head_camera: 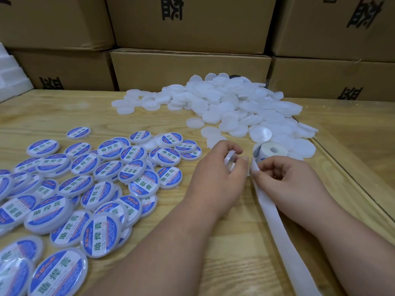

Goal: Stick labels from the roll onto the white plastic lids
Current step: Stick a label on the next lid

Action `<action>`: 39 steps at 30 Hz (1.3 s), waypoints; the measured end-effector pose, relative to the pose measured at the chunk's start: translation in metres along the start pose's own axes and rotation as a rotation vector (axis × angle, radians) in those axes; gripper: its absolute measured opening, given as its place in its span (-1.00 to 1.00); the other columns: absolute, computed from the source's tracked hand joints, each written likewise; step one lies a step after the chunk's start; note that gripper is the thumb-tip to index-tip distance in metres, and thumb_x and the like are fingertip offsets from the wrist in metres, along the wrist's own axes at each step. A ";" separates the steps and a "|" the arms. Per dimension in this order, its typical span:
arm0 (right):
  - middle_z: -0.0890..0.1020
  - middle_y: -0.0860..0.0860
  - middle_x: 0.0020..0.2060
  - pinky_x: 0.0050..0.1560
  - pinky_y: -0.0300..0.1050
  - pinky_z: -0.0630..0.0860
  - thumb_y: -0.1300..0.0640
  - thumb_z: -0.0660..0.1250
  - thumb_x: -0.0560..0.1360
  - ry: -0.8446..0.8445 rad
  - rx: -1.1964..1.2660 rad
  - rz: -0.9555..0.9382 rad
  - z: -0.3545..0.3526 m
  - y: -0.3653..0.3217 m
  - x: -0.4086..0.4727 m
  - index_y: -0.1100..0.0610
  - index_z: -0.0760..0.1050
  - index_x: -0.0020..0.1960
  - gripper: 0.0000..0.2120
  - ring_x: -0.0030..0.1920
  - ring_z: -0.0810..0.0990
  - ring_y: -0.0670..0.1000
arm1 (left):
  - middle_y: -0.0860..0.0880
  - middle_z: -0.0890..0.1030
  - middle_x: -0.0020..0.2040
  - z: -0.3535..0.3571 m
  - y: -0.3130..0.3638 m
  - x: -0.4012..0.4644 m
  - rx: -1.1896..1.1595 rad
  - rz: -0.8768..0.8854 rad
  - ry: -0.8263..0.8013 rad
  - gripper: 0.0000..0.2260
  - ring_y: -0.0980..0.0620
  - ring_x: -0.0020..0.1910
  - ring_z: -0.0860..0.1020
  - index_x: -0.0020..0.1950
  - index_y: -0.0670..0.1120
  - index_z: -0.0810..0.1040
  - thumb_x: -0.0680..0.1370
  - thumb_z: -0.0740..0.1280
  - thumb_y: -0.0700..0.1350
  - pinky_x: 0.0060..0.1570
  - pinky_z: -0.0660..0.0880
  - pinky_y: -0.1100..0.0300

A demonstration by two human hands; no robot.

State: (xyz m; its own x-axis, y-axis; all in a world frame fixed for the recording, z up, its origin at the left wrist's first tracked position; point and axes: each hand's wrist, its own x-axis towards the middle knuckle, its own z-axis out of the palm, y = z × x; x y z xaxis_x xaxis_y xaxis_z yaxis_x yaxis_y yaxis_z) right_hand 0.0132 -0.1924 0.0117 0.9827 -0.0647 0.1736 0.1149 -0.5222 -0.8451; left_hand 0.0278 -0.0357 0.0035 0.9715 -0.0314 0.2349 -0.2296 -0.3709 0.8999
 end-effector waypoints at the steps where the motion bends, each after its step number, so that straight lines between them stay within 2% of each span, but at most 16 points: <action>1: 0.52 -0.10 -0.47 -0.46 -0.37 0.33 0.14 0.41 0.51 -0.029 0.015 -0.002 -0.001 0.001 0.000 0.02 0.63 -0.16 -0.91 -0.48 0.39 -0.15 | 0.32 0.59 -0.05 0.000 0.000 0.000 0.006 -0.006 -0.014 -0.92 0.32 -0.16 0.54 -0.01 0.22 0.45 0.57 0.33 0.05 -0.27 0.40 0.43; 4: 0.49 -0.07 -0.46 -0.42 -0.26 0.33 0.17 0.38 0.53 -0.094 0.094 0.000 -0.002 0.001 -0.001 0.00 0.65 -0.11 -0.88 -0.45 0.36 -0.10 | 0.33 0.61 -0.04 0.000 0.002 -0.001 -0.034 0.001 -0.064 -0.82 0.29 -0.24 0.57 0.02 0.25 0.44 0.55 0.39 0.01 -0.32 0.41 0.42; 6: 0.51 0.09 -0.40 -0.28 -0.14 0.31 0.13 0.38 0.54 -0.130 0.170 0.009 -0.003 -0.001 -0.002 -0.03 0.67 -0.06 -0.89 -0.35 0.37 -0.03 | 0.32 0.62 -0.05 -0.001 0.003 -0.001 -0.055 0.012 -0.068 -0.80 0.29 -0.26 0.57 0.02 0.25 0.44 0.54 0.42 0.00 -0.33 0.41 0.44; 8: 0.53 0.33 -0.30 -0.21 -0.06 0.28 0.05 0.34 0.45 -0.146 0.209 0.020 -0.002 -0.003 -0.002 -0.06 0.68 -0.03 -0.83 -0.29 0.36 0.03 | 0.29 0.63 -0.06 -0.001 0.004 -0.002 -0.075 0.013 -0.069 -0.78 0.29 -0.31 0.55 0.02 0.27 0.44 0.54 0.44 0.01 -0.37 0.40 0.43; 10: 0.54 0.41 -0.23 -0.17 -0.02 0.28 0.01 0.28 0.37 -0.151 0.226 0.033 -0.002 -0.004 -0.002 -0.08 0.69 -0.02 -0.73 -0.25 0.36 0.05 | 0.27 0.64 -0.07 -0.001 0.003 -0.001 -0.080 0.019 -0.064 -0.78 0.29 -0.30 0.54 0.02 0.27 0.44 0.54 0.44 0.01 -0.37 0.40 0.44; 12: 0.54 0.38 -0.26 -0.16 -0.01 0.30 0.01 0.26 0.34 -0.160 0.241 0.035 -0.002 -0.004 -0.002 -0.10 0.69 -0.01 -0.70 -0.23 0.38 0.06 | 0.26 0.65 -0.08 -0.001 0.003 0.000 -0.084 0.021 -0.063 -0.80 0.27 -0.29 0.55 0.02 0.23 0.46 0.54 0.44 -0.01 -0.35 0.39 0.46; 14: 0.49 0.24 -0.36 -0.18 -0.05 0.30 0.01 0.25 0.34 -0.158 0.239 0.038 -0.003 -0.002 -0.001 -0.11 0.69 0.00 -0.68 -0.27 0.37 0.03 | 0.25 0.65 -0.10 -0.001 0.002 0.001 -0.090 0.027 -0.052 -0.81 0.25 -0.27 0.56 0.02 0.19 0.48 0.55 0.44 -0.05 -0.32 0.41 0.48; 16: 0.37 0.05 -0.43 -0.28 -0.15 0.27 0.03 0.24 0.32 -0.140 0.215 0.038 -0.002 -0.002 -0.001 -0.12 0.68 0.01 -0.66 -0.35 0.30 0.00 | 0.23 0.65 -0.12 -0.001 0.001 0.001 -0.095 0.031 -0.041 -0.82 0.25 -0.25 0.57 0.01 0.18 0.48 0.55 0.43 -0.07 -0.31 0.41 0.50; 20: 0.29 -0.11 -0.53 -0.54 -0.33 0.19 0.09 0.21 0.29 -0.115 0.209 0.030 -0.002 -0.007 -0.003 -0.18 0.65 -0.03 -0.63 -0.52 0.19 -0.10 | 0.26 0.63 -0.18 0.000 -0.002 0.003 -0.045 0.036 0.002 -0.83 0.25 -0.24 0.55 -0.03 0.19 0.49 0.54 0.38 -0.09 -0.29 0.40 0.48; 24: 0.27 0.00 -0.45 -0.52 -0.28 0.20 0.16 0.17 0.27 -0.095 0.257 0.037 -0.003 -0.010 -0.003 -0.17 0.63 0.01 -0.56 -0.48 0.21 -0.04 | 0.18 0.61 -0.26 0.000 -0.003 0.005 -0.067 0.000 0.051 -0.82 0.23 -0.36 0.50 -0.03 0.17 0.49 0.53 0.33 -0.14 -0.37 0.40 0.43; 26: 0.29 0.03 -0.44 -0.50 -0.24 0.20 0.21 0.15 0.29 -0.079 0.285 0.025 -0.004 -0.010 -0.004 -0.14 0.63 0.02 -0.55 -0.45 0.21 0.00 | 0.22 0.60 -0.25 -0.001 -0.003 0.007 -0.107 -0.032 0.094 -0.81 0.28 -0.37 0.51 -0.05 0.16 0.49 0.53 0.32 -0.16 -0.41 0.41 0.44; 29: 0.38 -0.09 -0.51 -0.52 -0.29 0.18 0.27 0.17 0.35 -0.013 0.278 0.008 -0.005 -0.012 -0.006 -0.04 0.67 -0.11 -0.64 -0.50 0.21 -0.07 | 0.30 0.55 -0.38 -0.003 -0.002 0.009 -0.197 -0.083 0.156 -0.81 0.22 -0.51 0.46 -0.06 0.14 0.51 0.51 0.31 -0.18 -0.55 0.33 0.40; 31: 0.41 -0.12 -0.54 -0.53 -0.31 0.19 0.21 0.18 0.26 0.015 0.267 0.017 -0.006 -0.013 -0.006 0.00 0.66 -0.24 -0.70 -0.52 0.23 -0.10 | 0.27 0.52 -0.45 -0.003 -0.003 0.010 -0.254 -0.118 0.209 -0.81 0.19 -0.59 0.39 -0.07 0.14 0.53 0.49 0.31 -0.18 -0.58 0.30 0.37; 35: 0.30 -0.16 -0.62 -0.57 -0.34 0.14 0.20 0.16 0.20 0.048 0.284 0.010 -0.007 -0.016 -0.006 0.06 0.58 -0.39 -0.78 -0.58 0.18 -0.14 | 0.20 0.49 -0.49 -0.006 -0.001 0.010 -0.350 -0.180 0.276 -0.82 0.10 -0.53 0.42 -0.08 0.15 0.55 0.40 0.29 -0.12 -0.56 0.34 0.30; 39: 0.35 -0.16 -0.60 -0.58 -0.31 0.18 0.22 0.21 0.29 0.063 0.339 -0.011 -0.007 -0.014 -0.005 0.03 0.59 -0.37 -0.79 -0.58 0.20 -0.13 | 0.20 0.50 -0.46 -0.008 0.001 0.010 -0.378 -0.203 0.274 -0.79 0.07 -0.46 0.45 -0.10 0.21 0.56 0.34 0.28 -0.05 -0.52 0.38 0.27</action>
State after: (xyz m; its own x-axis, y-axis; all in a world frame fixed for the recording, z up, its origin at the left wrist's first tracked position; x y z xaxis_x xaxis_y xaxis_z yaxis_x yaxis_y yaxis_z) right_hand 0.0056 -0.1908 0.0258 0.9714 -0.1179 0.2059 0.1780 -0.2114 -0.9610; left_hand 0.0373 -0.0286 0.0094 0.9592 0.2702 0.0836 -0.0921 0.0191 0.9956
